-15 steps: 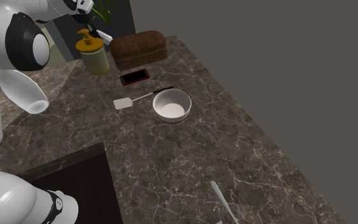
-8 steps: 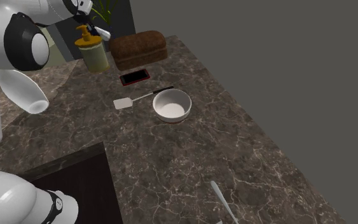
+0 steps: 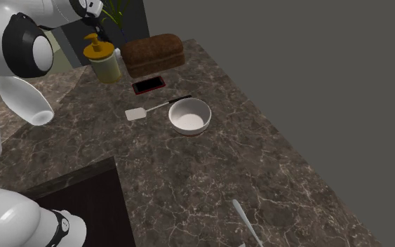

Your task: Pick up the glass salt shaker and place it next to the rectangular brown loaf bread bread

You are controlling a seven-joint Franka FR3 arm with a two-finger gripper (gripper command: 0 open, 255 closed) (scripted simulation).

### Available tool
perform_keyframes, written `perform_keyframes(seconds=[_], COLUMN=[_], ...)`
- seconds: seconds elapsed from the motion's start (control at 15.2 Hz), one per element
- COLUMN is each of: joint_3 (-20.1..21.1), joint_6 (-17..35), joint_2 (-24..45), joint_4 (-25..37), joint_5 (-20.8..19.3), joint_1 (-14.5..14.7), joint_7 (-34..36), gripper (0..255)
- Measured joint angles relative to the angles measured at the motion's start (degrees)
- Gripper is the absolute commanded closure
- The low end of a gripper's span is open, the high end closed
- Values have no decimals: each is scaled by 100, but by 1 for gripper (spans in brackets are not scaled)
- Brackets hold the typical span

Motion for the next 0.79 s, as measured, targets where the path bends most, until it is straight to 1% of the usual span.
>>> perform_keyframes(seconds=[0.07,0.13,0.26,0.33,0.46,0.59,0.79], joint_3=[-59,-72,-97,-114,-140,-149,-151], joint_6=[129,25,-158,-418,-1046,-1244,-1292], joint_2=[-36,9,-410,-353,-382,-405,-414], joint_4=[-87,51,-391,-198,-77,-60,-65], joint_5=[-3,74,158,201,246,258,258], joint_1=[38,49,28,96,153,153,152], joint_7=[43,-55,-21,-61,-87,-107,-105], gripper=[0,0,0,0,0,0,0])
